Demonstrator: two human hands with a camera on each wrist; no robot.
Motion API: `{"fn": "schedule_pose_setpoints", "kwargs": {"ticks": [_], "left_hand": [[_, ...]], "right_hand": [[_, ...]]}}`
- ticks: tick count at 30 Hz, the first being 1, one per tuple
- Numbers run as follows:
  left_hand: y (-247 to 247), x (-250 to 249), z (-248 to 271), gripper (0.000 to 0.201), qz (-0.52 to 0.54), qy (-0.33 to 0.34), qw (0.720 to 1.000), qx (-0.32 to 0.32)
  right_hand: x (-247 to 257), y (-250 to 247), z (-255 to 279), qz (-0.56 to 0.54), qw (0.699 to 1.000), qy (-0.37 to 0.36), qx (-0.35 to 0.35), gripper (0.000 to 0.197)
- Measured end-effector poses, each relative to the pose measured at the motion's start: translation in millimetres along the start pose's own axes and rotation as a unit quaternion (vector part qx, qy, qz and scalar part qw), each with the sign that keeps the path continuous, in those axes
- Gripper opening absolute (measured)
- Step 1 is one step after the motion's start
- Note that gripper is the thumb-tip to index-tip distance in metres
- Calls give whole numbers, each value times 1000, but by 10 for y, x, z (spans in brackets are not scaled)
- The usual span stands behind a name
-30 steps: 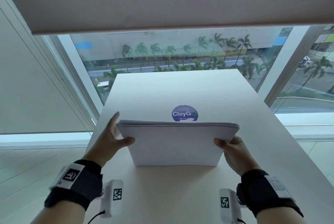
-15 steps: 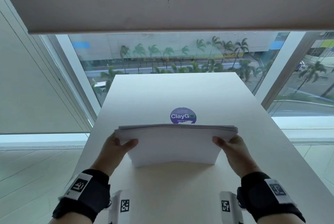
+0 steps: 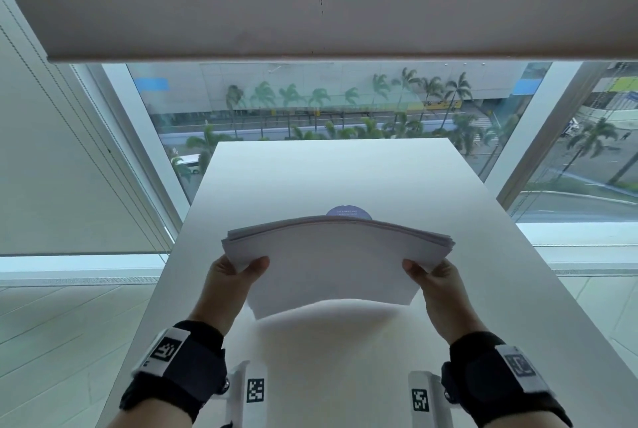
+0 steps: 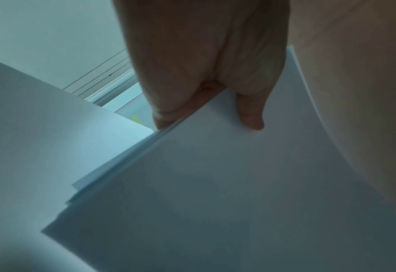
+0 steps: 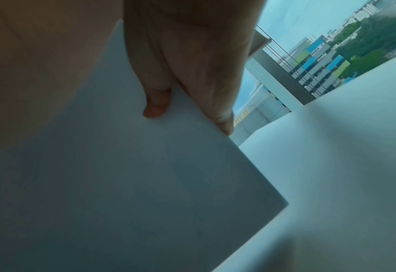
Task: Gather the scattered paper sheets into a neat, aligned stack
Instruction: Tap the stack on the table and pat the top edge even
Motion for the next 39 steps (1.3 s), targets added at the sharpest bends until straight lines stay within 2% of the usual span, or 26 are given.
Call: {"fn": "schedule_pose_setpoints", "kwargs": {"ticks": [3,5,6,8,10,13,17,18,19,20,22,24,28,29,33,37,39], "left_hand": [[-26,13,1,22,6,10,1000,3],[-37,31,-6,31,10,6,1000,13],[-45,45,-16,33,7,2,1000,18],[-53,52,-39,32,-2,-8,1000,24],[-50,57,-59,27,-10,-16,999,35],[-36,52,-66,27,-19,-16,999,46],[-40,44,-67,27,-18,-13,998,58],[-42,38,-60,26,-13,-11,998,61],[-43,34,-48,24,-8,-10,998,63],[-44,28,-38,22,-2,-9,998,66],[-47,26,-23,23,8,-12,998,67],[-55,36,-19,21,15,-14,998,66],[-56,34,2,24,12,-10,996,84],[-61,38,4,25,12,-10,996,84],[-81,48,10,40,10,-5,997,78],[-42,-8,47,20,20,0,994,105],[-53,5,45,21,20,5,995,100]], "right_hand": [[94,-18,-7,1,1000,-18,-15,18],[171,-15,-7,-6,999,-33,-37,21],[203,-14,-4,8,998,-41,-51,28],[328,-7,-7,150,980,-87,-93,52],[557,95,16,335,917,-201,-83,71],[823,431,88,472,809,-351,8,79],[743,827,186,560,707,-395,173,82],[705,877,188,587,677,-397,202,82],[694,912,182,602,658,-396,218,81],[712,944,174,600,658,-398,220,79],[816,1031,170,572,682,-410,200,75],[890,1171,214,554,692,-418,200,77],[783,1500,302,551,642,-441,301,82],[788,1555,303,546,639,-447,305,82],[989,1708,308,509,687,-445,267,85],[886,1845,338,492,686,-382,377,67],[868,1840,334,477,699,-377,377,71]]}}
Point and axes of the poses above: each hand's wrist, its own z-axis away from the middle knuckle, its own y-axis out of the palm, x = y × z, the point moved 3 cm from there along -z, towards the middle knuckle, and after that the axes turned 10 degrees about -y, right-handed, at the moved point
